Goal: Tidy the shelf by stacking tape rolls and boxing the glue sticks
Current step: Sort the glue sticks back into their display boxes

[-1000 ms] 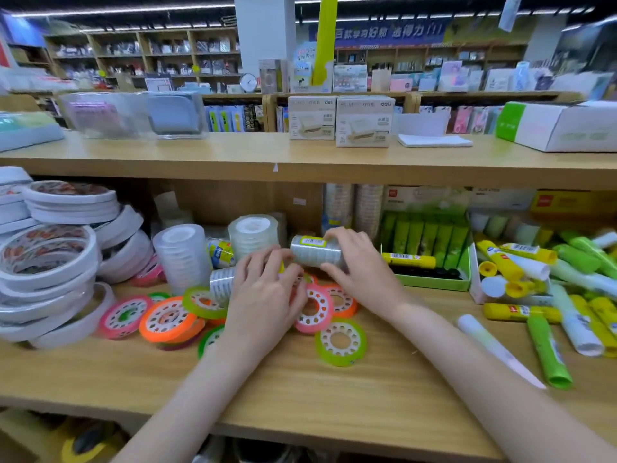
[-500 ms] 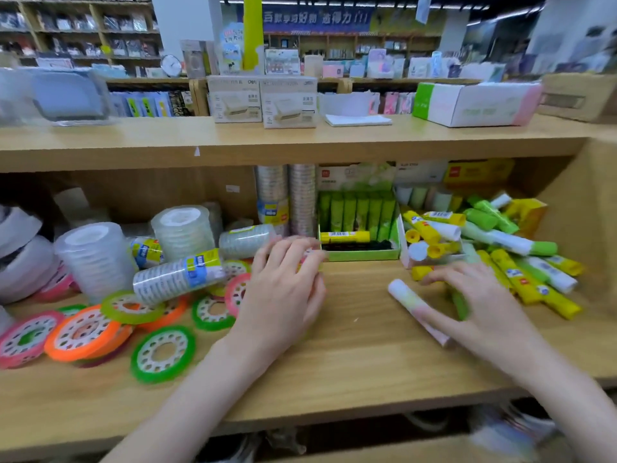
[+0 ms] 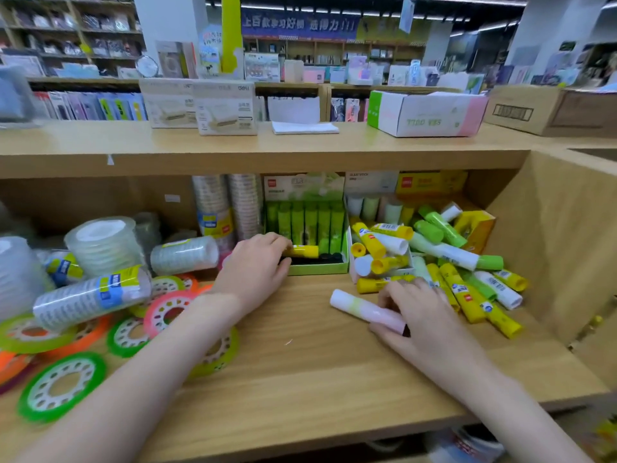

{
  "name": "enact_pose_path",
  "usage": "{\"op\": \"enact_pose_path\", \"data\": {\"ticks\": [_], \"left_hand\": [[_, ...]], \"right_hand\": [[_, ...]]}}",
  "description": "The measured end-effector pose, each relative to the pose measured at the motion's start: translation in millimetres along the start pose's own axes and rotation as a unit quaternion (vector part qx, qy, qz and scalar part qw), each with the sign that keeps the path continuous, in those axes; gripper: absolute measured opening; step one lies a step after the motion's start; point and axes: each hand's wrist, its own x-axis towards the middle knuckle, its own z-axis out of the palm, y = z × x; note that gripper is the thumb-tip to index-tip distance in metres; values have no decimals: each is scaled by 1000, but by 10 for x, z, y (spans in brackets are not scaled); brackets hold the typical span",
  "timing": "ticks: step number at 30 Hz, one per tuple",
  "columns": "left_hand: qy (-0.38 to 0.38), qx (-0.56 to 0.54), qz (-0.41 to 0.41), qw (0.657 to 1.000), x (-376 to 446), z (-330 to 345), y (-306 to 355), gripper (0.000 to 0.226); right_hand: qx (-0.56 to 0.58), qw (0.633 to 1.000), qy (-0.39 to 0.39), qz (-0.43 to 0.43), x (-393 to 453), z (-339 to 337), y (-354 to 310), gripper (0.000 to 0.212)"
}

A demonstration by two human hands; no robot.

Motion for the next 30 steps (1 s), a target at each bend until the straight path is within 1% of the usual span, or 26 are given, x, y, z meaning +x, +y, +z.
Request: {"op": "enact_pose_path", "data": {"ticks": [2, 5, 8, 11, 12, 14, 17, 19, 20, 22, 24, 26, 28, 30], "left_hand": [[11, 13, 1, 1000, 42, 25, 51, 31], [47, 0, 32, 998, 103, 60, 170, 31], [68, -83, 62, 992, 166, 76, 336, 36], [55, -176, 84, 979, 199, 96, 565, 49], [45, -185, 92, 978, 213, 126, 621, 53], [22, -187, 98, 977, 260, 200, 691, 54], [13, -198, 99, 975, 332, 247, 734, 44], [-12, -191, 109, 975, 361, 243, 724, 41], [-31, -185, 114, 976, 374, 234, 709, 42], [-55, -189, 126, 972, 408, 194, 677, 42], [-57, -202, 140, 968, 446, 163, 646, 38], [-67, -215, 143, 964, 476, 145, 618, 36], [-88, -250, 139, 954, 497, 106, 591, 36], [-86, -292, 130, 944, 514, 68, 556, 31]], "right_hand": [[11, 1000, 0, -20, 40, -36, 83, 22], [75, 997, 12, -29, 183, -137, 195, 27], [88, 994, 58, -32, 375, -173, 305, 25], [115, 990, 76, 4, 562, -189, 449, 27], [120, 991, 65, 18, 624, -211, 489, 29], [129, 991, -2, 38, 729, -266, 554, 34], [105, 990, -93, 21, 833, -284, 611, 33], [56, 991, -122, 7, 854, -242, 637, 30], [45, 992, -120, 5, 853, -210, 660, 29], [64, 996, -65, 2, 843, -162, 706, 25], [102, 995, 5, 0, 825, -128, 754, 22], [128, 991, 49, -3, 800, -107, 775, 22], [146, 985, 95, -6, 787, -105, 772, 20], [154, 977, 150, -5, 782, -148, 745, 16]]}}
